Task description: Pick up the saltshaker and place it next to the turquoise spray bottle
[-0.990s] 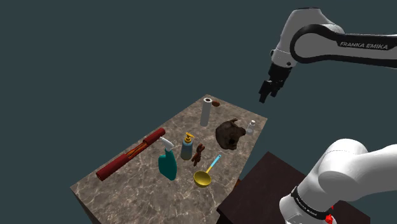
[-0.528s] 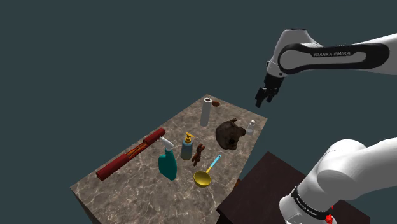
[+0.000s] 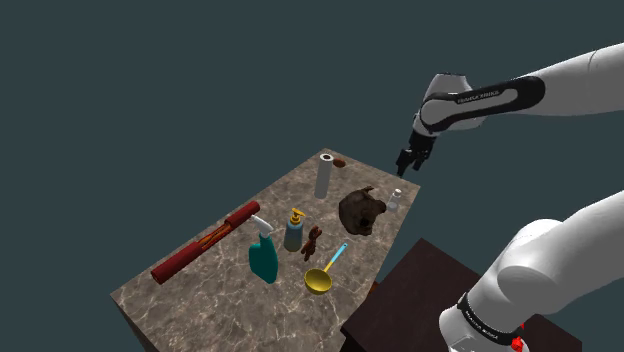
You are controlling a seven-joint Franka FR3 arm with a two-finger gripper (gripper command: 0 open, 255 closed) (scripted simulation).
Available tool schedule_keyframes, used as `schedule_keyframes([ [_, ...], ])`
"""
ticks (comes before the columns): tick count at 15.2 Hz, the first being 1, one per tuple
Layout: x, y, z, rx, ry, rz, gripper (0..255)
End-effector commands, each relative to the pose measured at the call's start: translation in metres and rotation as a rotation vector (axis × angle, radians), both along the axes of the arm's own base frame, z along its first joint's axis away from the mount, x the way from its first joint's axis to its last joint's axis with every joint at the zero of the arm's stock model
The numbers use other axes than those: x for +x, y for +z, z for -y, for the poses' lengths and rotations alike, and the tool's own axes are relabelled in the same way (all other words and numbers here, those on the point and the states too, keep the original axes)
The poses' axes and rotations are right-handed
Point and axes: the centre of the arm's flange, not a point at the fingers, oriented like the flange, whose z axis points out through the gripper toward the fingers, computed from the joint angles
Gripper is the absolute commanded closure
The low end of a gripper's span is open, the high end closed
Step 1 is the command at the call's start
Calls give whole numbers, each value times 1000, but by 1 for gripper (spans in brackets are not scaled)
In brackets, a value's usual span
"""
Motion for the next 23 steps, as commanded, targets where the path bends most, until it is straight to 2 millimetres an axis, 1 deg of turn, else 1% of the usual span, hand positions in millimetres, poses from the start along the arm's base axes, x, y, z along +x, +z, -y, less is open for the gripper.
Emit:
schedule_keyframes([
  [1, 6, -20, 20, 7, -12, 1, 0],
  [14, 41, -150, 135, 64, -88, 1, 0],
  [21, 42, -187, 132, 64, -88, 1, 0],
  [23, 42, -190, 132, 64, -88, 1, 0],
])
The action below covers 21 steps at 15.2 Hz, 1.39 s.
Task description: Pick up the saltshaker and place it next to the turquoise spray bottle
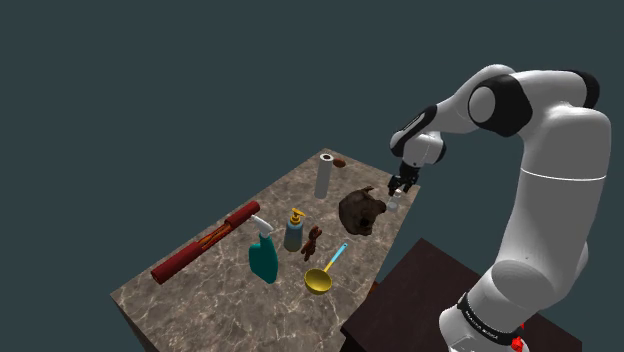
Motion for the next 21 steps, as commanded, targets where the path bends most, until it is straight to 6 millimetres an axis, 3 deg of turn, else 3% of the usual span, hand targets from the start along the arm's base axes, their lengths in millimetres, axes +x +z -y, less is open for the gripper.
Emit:
schedule_keyframes([
  [1, 0, -2, 0, 0, 0, 0, 0],
  [7, 0, -2, 0, 0, 0, 0, 0],
  [8, 0, -2, 0, 0, 0, 0, 255],
  [17, 0, -2, 0, 0, 0, 0, 255],
  [21, 0, 19, 0, 0, 0, 0, 255],
])
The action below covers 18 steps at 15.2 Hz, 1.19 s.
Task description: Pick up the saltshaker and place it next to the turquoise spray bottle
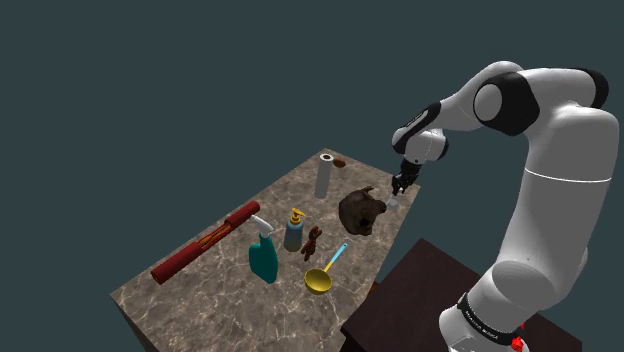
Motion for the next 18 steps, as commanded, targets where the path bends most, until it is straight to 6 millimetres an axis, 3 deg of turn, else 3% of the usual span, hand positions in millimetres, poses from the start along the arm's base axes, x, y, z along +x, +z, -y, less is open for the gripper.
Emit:
schedule_keyframes([
  [1, 0, 10, 0, 0, 0, 0, 255],
  [18, 0, 100, 0, 0, 0, 0, 255],
])
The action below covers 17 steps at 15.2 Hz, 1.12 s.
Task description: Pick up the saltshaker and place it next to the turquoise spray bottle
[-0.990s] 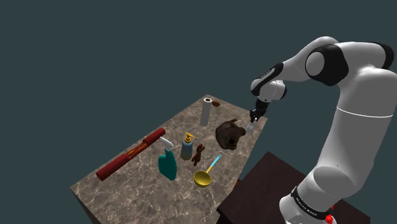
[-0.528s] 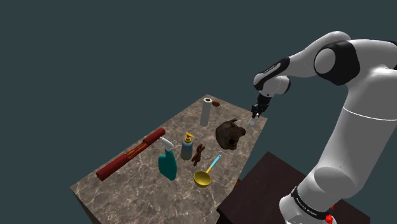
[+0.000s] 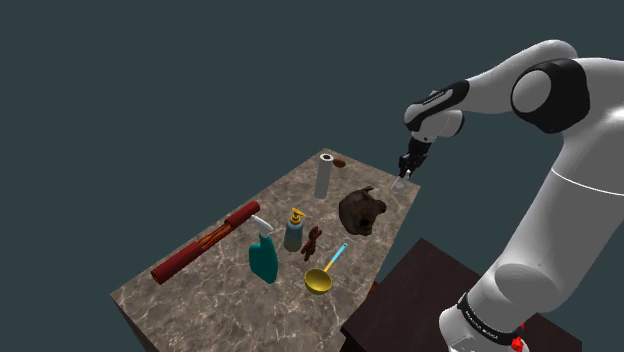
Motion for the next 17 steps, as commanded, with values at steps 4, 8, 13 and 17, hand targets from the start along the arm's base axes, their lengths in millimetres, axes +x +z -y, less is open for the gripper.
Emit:
schedule_keyframes([
  [4, 0, 26, -1, 0, 0, 0, 255],
  [8, 0, 47, -1, 0, 0, 0, 255],
  [13, 0, 74, -1, 0, 0, 0, 255],
  [17, 0, 95, -1, 0, 0, 0, 255],
])
